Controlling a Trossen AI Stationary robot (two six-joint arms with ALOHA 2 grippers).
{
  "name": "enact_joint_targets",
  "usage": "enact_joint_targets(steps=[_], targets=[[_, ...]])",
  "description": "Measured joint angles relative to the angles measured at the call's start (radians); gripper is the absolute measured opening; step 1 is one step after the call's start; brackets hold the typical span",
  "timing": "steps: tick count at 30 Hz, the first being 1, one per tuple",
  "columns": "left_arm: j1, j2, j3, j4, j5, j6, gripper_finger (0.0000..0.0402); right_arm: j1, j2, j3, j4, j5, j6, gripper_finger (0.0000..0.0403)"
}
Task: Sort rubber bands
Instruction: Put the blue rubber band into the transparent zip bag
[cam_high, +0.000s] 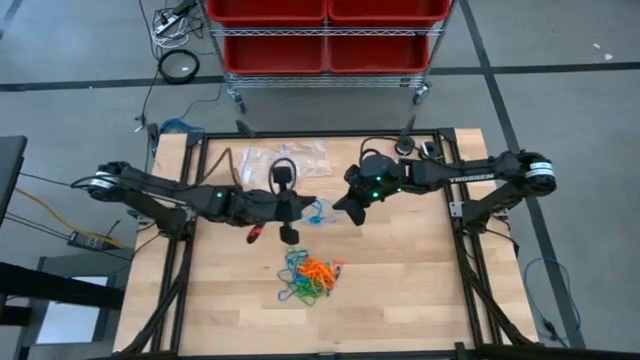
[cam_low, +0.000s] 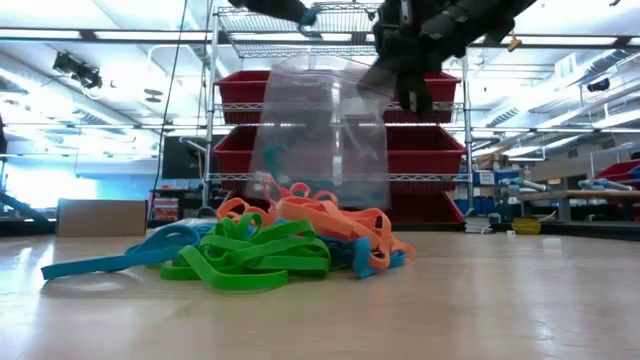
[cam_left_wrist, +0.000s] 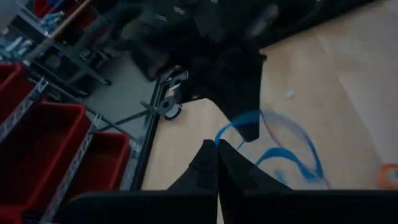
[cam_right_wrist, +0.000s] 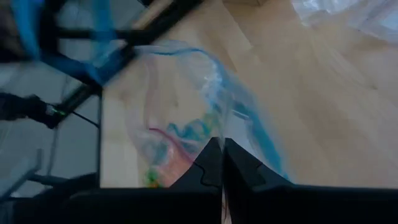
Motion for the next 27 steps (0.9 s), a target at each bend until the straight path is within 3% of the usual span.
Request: enact_joint_targets(steps=[14,21,27], targets=[[0.004,0.088,0.0,0.052,-0.039,0.076,0.0,0.013,-0.003,0.055,0.004,-0.003,0.0,0.0],[0.004,0.089,0.0,-0.039,-0.151,0.102,0.0,0.016,-0.003,0.055,0.0,-0.011,0.004,0.0],[0.003,0.089,0.0,-0.066,-0.162,0.102,0.0,0.019,-0.003,0.055,0.0,-0.012,0.004,0.0]])
